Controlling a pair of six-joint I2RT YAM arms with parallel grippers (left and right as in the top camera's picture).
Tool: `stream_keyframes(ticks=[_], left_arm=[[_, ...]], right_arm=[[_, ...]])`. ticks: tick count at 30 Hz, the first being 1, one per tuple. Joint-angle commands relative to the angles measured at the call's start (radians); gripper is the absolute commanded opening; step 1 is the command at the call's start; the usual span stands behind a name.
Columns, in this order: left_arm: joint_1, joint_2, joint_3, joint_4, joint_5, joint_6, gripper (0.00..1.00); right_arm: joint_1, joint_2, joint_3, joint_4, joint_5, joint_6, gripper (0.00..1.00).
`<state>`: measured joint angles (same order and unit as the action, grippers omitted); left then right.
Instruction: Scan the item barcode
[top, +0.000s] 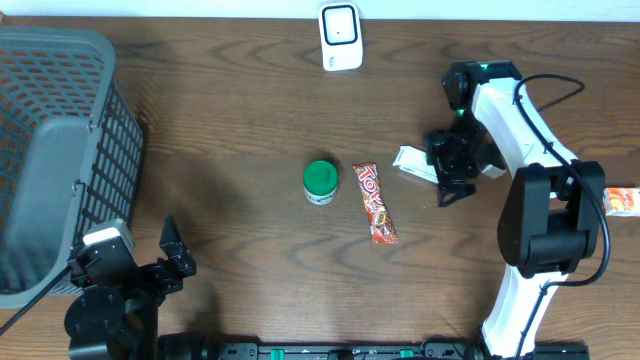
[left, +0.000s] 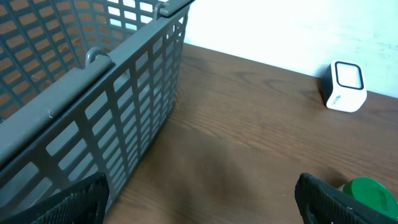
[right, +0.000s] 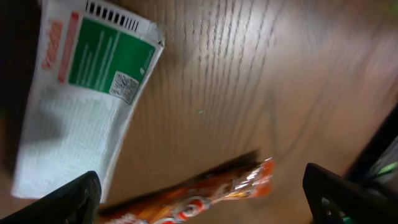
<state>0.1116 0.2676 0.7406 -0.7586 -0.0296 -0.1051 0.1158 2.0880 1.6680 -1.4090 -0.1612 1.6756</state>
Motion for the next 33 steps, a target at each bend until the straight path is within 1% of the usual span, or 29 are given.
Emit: stream_keyframes(ticks=[1,5,10,13,16,18,22,28,30,32,33], left_arm=[[0.005,0.000,0.000,0.003,-0.008,-0.005,0.96],[0.005,0.000,0.000,0.003,-0.008,-0.005,0.96],[0.005,0.000,0.000,0.003,-0.008,-0.005,0.96],[0.005,0.000,0.000,0.003,-0.008,-0.005,0.96],[0.005,0.000,0.000,0.003,-0.008,-0.005,0.96],[0.005,0.000,0.000,0.003,-0.008,-0.005,0.96],[0.005,0.000,0.000,0.003,-0.008,-0.005,0.96],[0.005,0.000,0.000,0.003,-0.008,-0.005,0.96],[0.005,0.000,0.000,0.003,-0.008,-0.005,0.96],[0.005,0.000,0.000,0.003,-0.008,-0.005,0.96],[0.005,0.000,0.000,0.003,-0.008,-0.005,0.96]], right_arm=[[0.009,0.011,0.011,0.058,0.063,0.217,0.99],[0.012,0.011,0.011,0.114,0.134,0.218,0.99],[0.011,0.011,0.011,0.122,0.212,0.232,0.99],[0.017,0.013,-0.005,0.155,0.249,0.232,0.99],[0.024,0.013,-0.048,0.216,0.249,0.230,0.99],[0.030,0.013,-0.113,0.298,0.240,0.203,0.99],[0.030,0.013,-0.180,0.364,0.208,0.182,0.98],[0.027,0.013,-0.203,0.370,0.223,0.182,0.98],[0.021,0.013,-0.204,0.369,0.236,0.162,0.97],[0.015,0.013,-0.205,0.370,0.245,0.139,0.94],[0.012,0.013,-0.206,0.370,0.248,0.131,0.91]])
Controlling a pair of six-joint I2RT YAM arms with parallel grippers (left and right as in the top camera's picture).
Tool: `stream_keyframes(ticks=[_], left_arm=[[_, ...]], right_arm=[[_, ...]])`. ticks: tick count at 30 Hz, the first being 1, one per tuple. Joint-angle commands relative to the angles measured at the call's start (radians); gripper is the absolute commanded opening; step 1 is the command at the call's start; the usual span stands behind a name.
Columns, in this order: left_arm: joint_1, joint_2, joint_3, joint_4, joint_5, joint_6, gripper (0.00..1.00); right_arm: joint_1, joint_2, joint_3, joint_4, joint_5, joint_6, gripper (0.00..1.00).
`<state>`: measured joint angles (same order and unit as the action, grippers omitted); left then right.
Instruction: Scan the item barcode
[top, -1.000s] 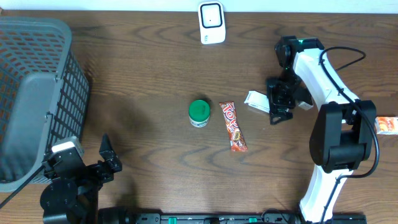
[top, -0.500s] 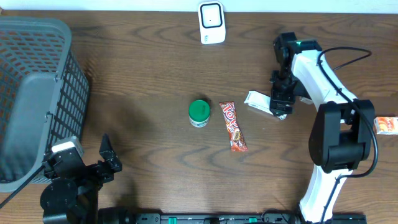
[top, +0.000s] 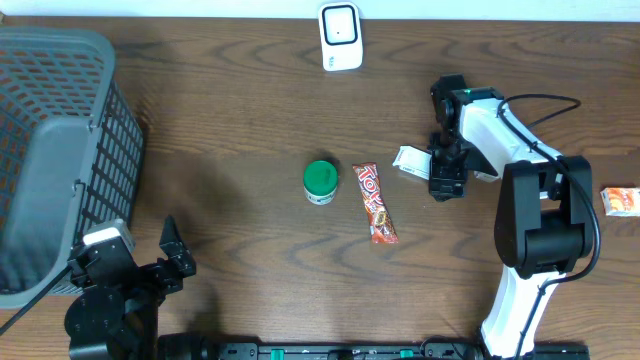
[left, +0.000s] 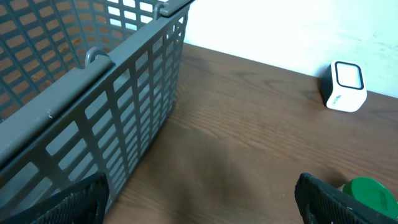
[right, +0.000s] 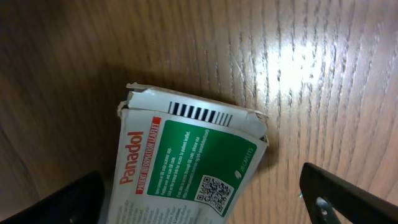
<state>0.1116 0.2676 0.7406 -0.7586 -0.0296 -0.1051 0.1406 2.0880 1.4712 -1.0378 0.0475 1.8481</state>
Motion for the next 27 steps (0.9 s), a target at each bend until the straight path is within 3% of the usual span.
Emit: stream_keyframes(ticks=[1,5,10,15,20,27], left_arm=[[0.005,0.000,0.000,0.003,-0.008,-0.005,0.96],[0.005,0.000,0.000,0.003,-0.008,-0.005,0.96],[0.005,0.000,0.000,0.003,-0.008,-0.005,0.96],[0.005,0.000,0.000,0.003,-0.008,-0.005,0.96],[0.005,0.000,0.000,0.003,-0.008,-0.005,0.96],[0.005,0.000,0.000,0.003,-0.008,-0.005,0.96]], right_arm=[[-0.016,0.014,-0.010,-0.002,0.042,-0.049,0.88],[-0.022,0.029,-0.011,-0.002,0.045,-0.069,0.78],[-0.022,0.061,-0.013,0.001,0.048,-0.098,0.59],[-0.021,0.084,-0.013,0.011,0.053,-0.165,0.53],[-0.021,0.083,-0.013,0.056,0.035,-0.344,0.42],[-0.022,0.081,-0.013,0.053,-0.218,-0.528,0.39]])
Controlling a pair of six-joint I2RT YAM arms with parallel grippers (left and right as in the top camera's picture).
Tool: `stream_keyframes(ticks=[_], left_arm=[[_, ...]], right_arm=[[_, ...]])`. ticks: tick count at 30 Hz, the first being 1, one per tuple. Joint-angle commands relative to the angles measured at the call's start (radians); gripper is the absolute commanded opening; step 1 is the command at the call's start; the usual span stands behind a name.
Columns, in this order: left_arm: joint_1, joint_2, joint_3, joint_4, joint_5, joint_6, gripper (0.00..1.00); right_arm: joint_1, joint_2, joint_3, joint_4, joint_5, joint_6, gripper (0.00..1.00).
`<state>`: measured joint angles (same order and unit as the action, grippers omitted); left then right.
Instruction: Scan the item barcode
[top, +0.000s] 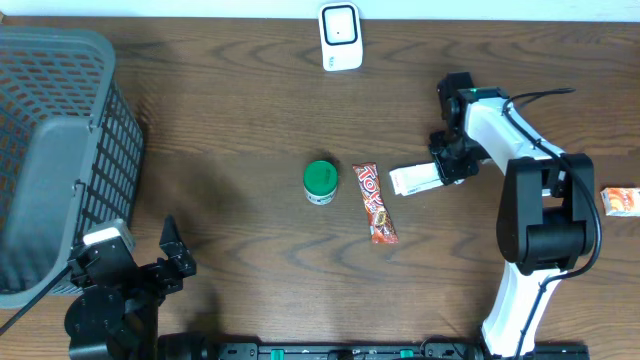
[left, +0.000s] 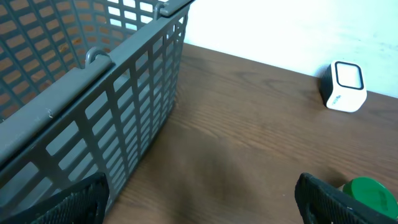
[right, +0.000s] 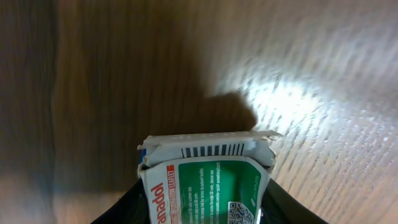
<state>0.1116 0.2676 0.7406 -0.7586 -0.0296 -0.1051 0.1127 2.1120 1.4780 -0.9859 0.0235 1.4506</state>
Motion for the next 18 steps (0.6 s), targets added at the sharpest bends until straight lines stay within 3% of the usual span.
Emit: stream_keyframes(ticks=[1,10,18], left_arm=[[0.005,0.000,0.000,0.003,-0.008,-0.005,0.96],[0.005,0.000,0.000,0.003,-0.008,-0.005,0.96],[0.005,0.000,0.000,0.003,-0.008,-0.005,0.96]], right_arm=[[0.006,0.057,-0.019,0.000,-0.243,-0.144,0.38],[0.006,0.057,-0.019,0.008,-0.660,-0.277,0.34],[0.006,0.045,-0.014,0.010,-0.767,-0.327,0.28]])
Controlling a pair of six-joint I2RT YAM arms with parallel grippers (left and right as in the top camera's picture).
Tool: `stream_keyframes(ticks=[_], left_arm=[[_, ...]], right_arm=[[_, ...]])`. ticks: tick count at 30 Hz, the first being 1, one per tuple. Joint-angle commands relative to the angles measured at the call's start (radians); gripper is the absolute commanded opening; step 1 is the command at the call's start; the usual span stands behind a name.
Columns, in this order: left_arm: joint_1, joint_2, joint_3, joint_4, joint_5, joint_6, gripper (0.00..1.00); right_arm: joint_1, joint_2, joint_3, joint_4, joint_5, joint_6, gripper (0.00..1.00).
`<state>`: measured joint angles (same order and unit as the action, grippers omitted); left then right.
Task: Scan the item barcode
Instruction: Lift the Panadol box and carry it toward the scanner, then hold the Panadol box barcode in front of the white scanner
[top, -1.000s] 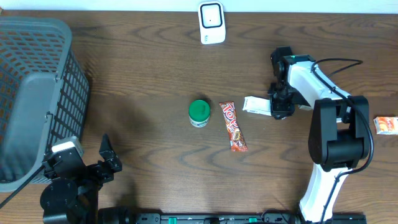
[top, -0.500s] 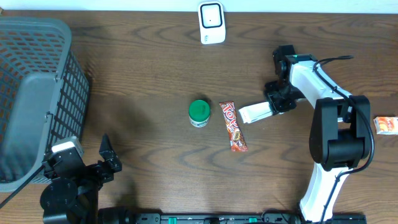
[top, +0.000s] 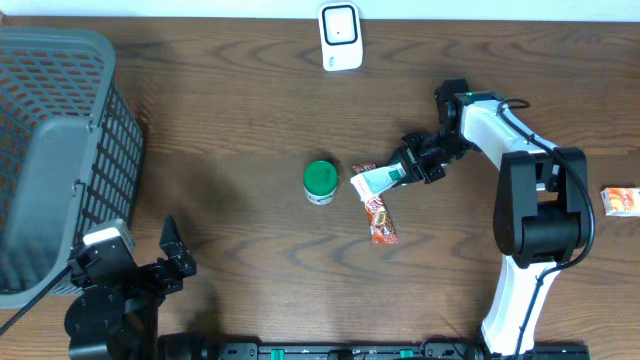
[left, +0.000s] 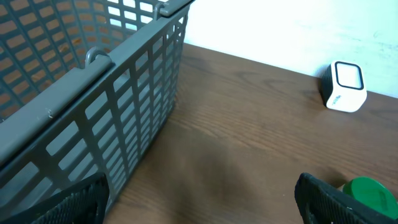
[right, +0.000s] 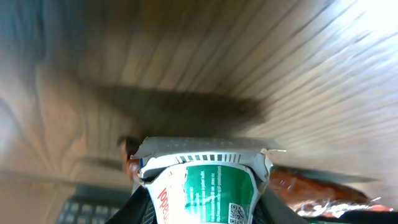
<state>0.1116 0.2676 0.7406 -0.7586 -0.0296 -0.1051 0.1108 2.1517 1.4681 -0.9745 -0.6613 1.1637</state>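
A white and green Panadol box (top: 379, 180) is pinched in my right gripper (top: 408, 168), which is shut on it. The box hangs tilted over the top end of an orange candy bar (top: 378, 212). In the right wrist view the box (right: 205, 180) fills the space between the jaws, barcode edge pointing away, above its own shadow on the wood. The white scanner (top: 340, 37) stands at the far edge of the table and also shows in the left wrist view (left: 346, 86). My left gripper (top: 172, 258) rests open at the near left, holding nothing.
A green-lidded jar (top: 320, 181) stands just left of the candy bar. A grey mesh basket (top: 55, 150) takes up the left side, and its wall (left: 118, 112) is close to the left gripper. A small orange packet (top: 621, 200) lies at the right edge.
My right gripper has moved left with the Panadol box. The box is now over the top end of the candy bar and more tilted. The left arm has not moved.
My right gripper first stood open beside the Panadol box, which lay on the table right of the candy bar. Then it was open over the box. Then it was shut on it, and now it holds it further left, near the jar.
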Motion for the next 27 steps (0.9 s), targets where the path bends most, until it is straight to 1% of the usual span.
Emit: stream_keyframes(ticks=[1,7,10,14,16,21,25,27], left_arm=[[0.005,0.000,0.000,0.003,-0.008,-0.005,0.96],[0.005,0.000,0.000,0.003,-0.008,-0.005,0.96],[0.005,0.000,0.000,0.003,-0.008,-0.005,0.96],[0.005,0.000,0.000,0.003,-0.008,-0.005,0.96],[0.005,0.000,0.000,0.003,-0.008,-0.005,0.96],[0.005,0.000,0.000,0.003,-0.008,-0.005,0.96],[0.005,0.000,0.000,0.003,-0.008,-0.005,0.96],[0.005,0.000,0.000,0.003,-0.008,-0.005,0.96]], right_arm=[[0.008,0.002,-0.001,0.000,-0.089,-0.044,0.28],[0.009,-0.022,0.032,0.030,-0.083,-0.044,0.22],[0.015,-0.036,0.059,0.063,-0.044,-0.052,0.22],[0.050,-0.061,0.100,0.141,0.056,-0.058,0.23],[0.072,-0.066,0.117,0.210,0.101,-0.058,0.24],[0.137,-0.066,0.133,0.490,0.205,-0.035,0.23],[0.180,-0.066,0.133,0.718,0.362,-0.035,0.24],[0.200,-0.066,0.133,0.801,0.436,-0.034,0.25]])
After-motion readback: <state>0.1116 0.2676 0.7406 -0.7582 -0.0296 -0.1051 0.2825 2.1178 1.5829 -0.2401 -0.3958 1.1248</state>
